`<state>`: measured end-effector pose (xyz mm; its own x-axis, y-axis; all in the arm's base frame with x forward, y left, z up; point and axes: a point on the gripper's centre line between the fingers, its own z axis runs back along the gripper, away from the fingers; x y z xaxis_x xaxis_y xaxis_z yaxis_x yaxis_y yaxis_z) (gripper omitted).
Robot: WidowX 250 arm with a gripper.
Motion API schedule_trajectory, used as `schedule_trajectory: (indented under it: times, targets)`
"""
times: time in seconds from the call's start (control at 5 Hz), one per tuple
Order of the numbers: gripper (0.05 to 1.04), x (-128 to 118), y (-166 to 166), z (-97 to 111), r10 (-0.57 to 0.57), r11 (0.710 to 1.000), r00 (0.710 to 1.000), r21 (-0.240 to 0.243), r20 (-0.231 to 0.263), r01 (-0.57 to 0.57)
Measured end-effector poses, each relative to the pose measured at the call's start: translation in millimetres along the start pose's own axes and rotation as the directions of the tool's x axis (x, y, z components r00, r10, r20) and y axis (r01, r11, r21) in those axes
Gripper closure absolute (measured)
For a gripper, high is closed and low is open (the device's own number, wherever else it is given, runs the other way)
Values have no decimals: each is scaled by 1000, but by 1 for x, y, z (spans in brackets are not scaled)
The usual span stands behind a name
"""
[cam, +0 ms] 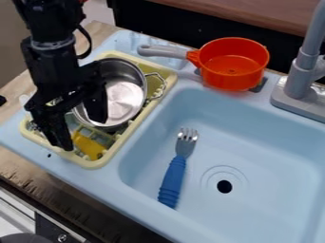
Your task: Put the knife to strainer
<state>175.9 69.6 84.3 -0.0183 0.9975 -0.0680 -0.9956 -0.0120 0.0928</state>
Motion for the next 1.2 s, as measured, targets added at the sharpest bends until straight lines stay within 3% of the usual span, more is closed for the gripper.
schedule_trajectory:
  times: [0.2,0.4,0.6,0.8,1.0,1.2]
  targets:
    - [83,-11,-7,3,-18,1000,1000,-4,9,18]
    - [83,-25,-13,13,-41,999,999,-33,-17,40]
    - [83,-42,-15,17,-158,987,987,-37,-20,157]
    - [83,-70,-25,23,-405,913,913,-31,53,407]
    - [83,-94,-36,30,-614,785,784,-33,93,619]
    - [83,-121,-43,26,-773,626,620,9,136,779]
